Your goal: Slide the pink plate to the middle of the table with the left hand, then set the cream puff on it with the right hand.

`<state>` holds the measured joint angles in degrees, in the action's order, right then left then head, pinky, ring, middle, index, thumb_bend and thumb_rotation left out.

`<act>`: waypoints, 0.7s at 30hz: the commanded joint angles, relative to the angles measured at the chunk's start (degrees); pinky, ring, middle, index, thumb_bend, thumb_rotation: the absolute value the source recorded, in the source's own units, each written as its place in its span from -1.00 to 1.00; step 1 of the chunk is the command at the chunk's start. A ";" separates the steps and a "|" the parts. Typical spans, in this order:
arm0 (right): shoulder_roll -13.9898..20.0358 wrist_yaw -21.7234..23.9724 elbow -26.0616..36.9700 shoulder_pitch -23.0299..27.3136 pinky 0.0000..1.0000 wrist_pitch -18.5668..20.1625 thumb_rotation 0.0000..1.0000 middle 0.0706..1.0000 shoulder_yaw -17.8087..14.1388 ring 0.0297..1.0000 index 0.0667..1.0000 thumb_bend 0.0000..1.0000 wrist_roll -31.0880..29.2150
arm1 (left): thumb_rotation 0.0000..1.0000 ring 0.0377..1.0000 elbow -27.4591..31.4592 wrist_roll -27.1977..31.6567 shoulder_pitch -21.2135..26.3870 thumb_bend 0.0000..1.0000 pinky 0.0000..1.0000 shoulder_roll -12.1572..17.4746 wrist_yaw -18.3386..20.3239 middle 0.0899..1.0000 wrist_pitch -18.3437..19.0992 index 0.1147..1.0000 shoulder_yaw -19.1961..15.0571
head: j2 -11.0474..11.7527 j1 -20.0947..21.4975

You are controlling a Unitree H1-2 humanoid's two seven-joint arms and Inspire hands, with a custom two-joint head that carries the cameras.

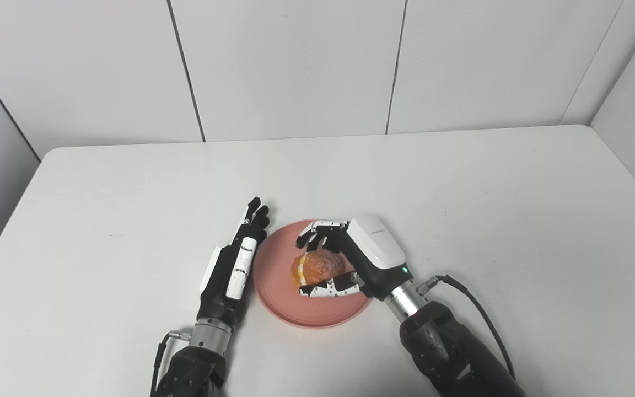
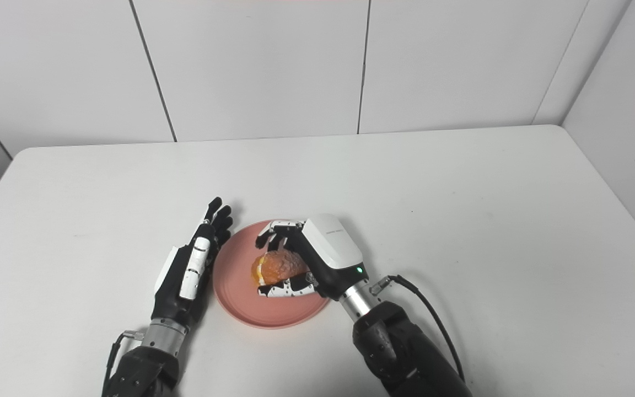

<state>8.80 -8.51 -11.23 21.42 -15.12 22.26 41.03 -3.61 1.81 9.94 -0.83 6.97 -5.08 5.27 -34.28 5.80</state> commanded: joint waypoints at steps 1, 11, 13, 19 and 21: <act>0.59 -1.41 1.29 1.58 0.14 -2.15 -0.94 0.02 -0.53 0.18 -0.07 0.03 0.65 | 1.00 0.94 -0.78 -0.89 0.32 0.04 0.95 -0.13 -0.57 0.93 -2.31 0.91 0.05 | 0.10 -0.37; 0.98 0.61 4.85 0.37 0.51 -1.83 -0.09 0.76 -1.58 0.68 0.66 0.18 -1.12 | 1.00 0.95 -1.22 -0.72 0.42 0.00 0.95 -0.58 -0.91 0.94 -2.91 0.92 0.02 | 0.24 -0.48; 0.86 1.06 5.48 0.07 0.52 -1.52 -0.12 0.76 -1.86 0.69 0.67 0.20 -1.67 | 1.00 0.97 -1.54 -0.39 0.57 -0.03 0.97 -0.59 -0.81 0.95 -3.15 0.94 -0.05 | 0.20 -0.44; 0.54 1.70 6.42 -0.55 0.49 -1.89 -0.04 0.78 -2.87 0.69 0.70 0.20 -3.79 | 1.00 0.95 -0.88 -1.53 0.68 0.03 0.96 -0.44 -1.54 0.94 -1.49 0.93 0.05 | 0.03 -1.07; 0.43 1.64 6.57 -0.77 0.45 -2.40 0.01 0.79 -3.42 0.66 0.73 0.19 -4.95 | 1.00 0.94 -0.80 -1.53 0.73 0.06 0.95 -0.53 -1.76 0.93 -1.22 0.91 -0.02 | -0.03 -1.31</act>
<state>9.57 -6.42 -6.90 19.69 -15.51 19.61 37.40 -4.48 0.83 10.68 -0.99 5.64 -5.78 5.28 -34.36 4.57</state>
